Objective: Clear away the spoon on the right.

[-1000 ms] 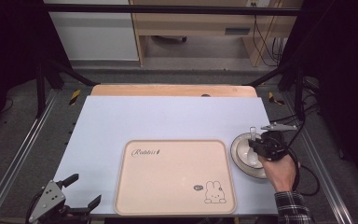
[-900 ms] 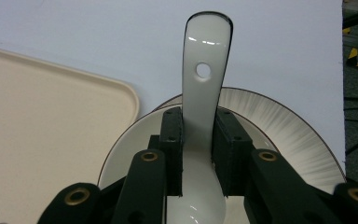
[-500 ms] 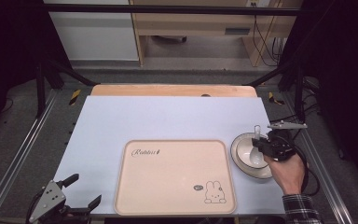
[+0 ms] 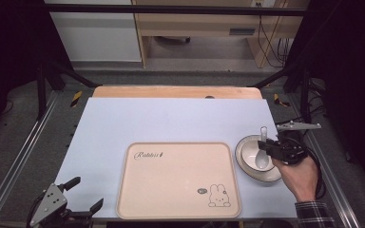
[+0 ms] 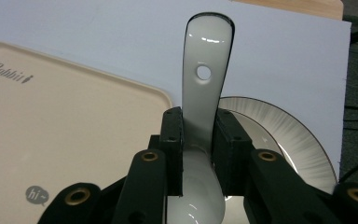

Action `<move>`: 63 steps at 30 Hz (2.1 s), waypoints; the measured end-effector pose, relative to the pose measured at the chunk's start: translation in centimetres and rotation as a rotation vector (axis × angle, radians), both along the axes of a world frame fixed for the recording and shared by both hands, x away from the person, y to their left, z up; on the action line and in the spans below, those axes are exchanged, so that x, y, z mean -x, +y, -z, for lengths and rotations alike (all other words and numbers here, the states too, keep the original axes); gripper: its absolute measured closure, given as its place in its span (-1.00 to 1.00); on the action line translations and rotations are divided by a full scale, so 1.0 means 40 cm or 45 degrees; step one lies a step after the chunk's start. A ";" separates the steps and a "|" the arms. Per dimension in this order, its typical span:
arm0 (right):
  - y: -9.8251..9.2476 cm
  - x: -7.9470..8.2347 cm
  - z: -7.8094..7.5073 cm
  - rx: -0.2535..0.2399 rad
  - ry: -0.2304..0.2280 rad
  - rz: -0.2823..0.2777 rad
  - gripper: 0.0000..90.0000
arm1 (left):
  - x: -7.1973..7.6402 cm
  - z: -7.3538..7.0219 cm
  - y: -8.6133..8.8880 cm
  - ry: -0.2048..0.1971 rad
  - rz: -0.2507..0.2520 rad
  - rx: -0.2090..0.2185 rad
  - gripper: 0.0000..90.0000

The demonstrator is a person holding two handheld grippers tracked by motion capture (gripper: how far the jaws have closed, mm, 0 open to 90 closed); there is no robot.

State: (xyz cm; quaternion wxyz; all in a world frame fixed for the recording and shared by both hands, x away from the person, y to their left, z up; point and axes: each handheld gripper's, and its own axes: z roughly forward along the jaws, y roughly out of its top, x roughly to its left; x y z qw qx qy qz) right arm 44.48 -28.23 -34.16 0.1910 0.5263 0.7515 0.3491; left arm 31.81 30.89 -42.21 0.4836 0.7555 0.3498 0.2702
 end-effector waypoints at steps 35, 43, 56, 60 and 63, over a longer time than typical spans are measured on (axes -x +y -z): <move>0.170 0.050 0.039 -0.029 0.188 -0.292 0.67 | 0.000 0.000 0.000 0.000 0.002 -0.001 -1.00; 0.211 0.044 0.075 -0.005 0.233 -0.340 0.68 | 0.000 0.000 0.000 0.000 0.002 0.000 -1.00; 0.265 0.031 0.131 0.036 0.318 -0.361 0.68 | 0.000 0.000 0.001 -0.001 0.003 0.002 -1.00; 0.277 0.025 0.152 0.046 0.335 -0.367 0.68 | 0.000 0.000 0.001 -0.001 0.003 0.003 -1.00; 0.282 0.021 0.166 0.053 0.337 -0.365 0.67 | 0.001 0.000 0.001 -0.001 0.003 0.003 -1.00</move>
